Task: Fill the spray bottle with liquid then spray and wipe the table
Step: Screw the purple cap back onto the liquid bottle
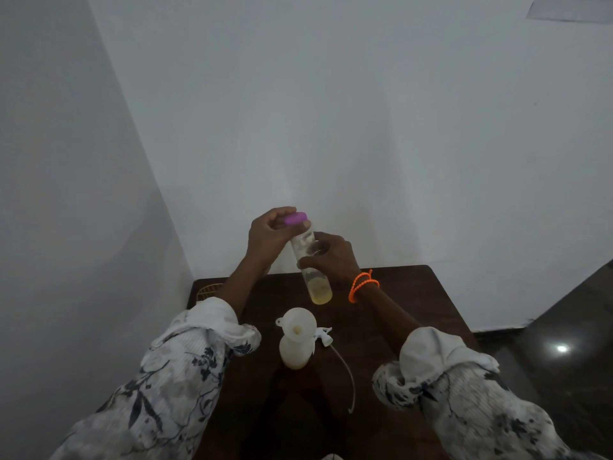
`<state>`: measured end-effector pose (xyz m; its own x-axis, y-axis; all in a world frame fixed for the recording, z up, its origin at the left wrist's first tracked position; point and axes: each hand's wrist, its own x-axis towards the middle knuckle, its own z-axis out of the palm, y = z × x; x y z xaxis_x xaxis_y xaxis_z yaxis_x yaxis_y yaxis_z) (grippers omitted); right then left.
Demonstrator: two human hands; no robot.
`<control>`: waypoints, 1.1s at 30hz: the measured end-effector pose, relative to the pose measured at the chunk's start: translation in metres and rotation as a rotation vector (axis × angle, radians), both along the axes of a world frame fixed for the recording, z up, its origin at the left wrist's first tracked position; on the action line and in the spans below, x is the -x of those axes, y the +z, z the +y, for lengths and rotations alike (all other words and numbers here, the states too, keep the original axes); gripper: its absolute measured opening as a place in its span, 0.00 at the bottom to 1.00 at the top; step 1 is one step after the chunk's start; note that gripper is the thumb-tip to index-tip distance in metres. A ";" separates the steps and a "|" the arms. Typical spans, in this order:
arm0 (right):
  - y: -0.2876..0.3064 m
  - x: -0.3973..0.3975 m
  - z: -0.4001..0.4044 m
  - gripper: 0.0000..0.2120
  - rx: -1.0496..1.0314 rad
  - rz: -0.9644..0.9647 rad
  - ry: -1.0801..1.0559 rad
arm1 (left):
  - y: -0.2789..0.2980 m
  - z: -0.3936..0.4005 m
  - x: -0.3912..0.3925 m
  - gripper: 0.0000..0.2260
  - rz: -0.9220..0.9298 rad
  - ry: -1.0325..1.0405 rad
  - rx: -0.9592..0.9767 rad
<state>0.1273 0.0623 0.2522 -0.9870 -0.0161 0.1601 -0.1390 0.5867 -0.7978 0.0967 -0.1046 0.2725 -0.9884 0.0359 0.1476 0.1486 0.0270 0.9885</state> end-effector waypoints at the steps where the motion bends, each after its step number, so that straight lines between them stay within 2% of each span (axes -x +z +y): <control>1: 0.000 0.000 0.000 0.16 0.000 -0.001 -0.002 | 0.000 0.001 0.000 0.25 0.002 0.011 0.005; 11: 0.004 -0.002 0.000 0.17 -0.007 -0.003 -0.026 | 0.005 0.004 -0.004 0.29 0.045 0.019 0.034; 17: 0.007 -0.001 0.001 0.17 0.012 -0.014 -0.036 | 0.008 -0.001 0.002 0.18 0.037 -0.078 0.022; 20: 0.008 -0.002 0.001 0.15 0.018 -0.018 -0.032 | 0.011 0.001 0.001 0.21 0.053 -0.105 0.066; 23: 0.011 -0.003 -0.001 0.15 0.028 -0.017 -0.032 | 0.012 0.004 -0.001 0.26 0.049 -0.010 0.075; 29: 0.011 -0.003 0.001 0.15 0.049 -0.027 -0.026 | 0.006 0.003 0.001 0.19 0.009 -0.087 -0.036; 33: 0.010 -0.003 -0.001 0.15 0.037 -0.025 -0.018 | 0.010 0.011 0.000 0.27 0.022 -0.031 0.040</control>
<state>0.1303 0.0614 0.2624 -0.9908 0.0067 0.1354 -0.1086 0.5590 -0.8220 0.0965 -0.0940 0.2821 -0.9832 0.0729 0.1674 0.1719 0.0615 0.9832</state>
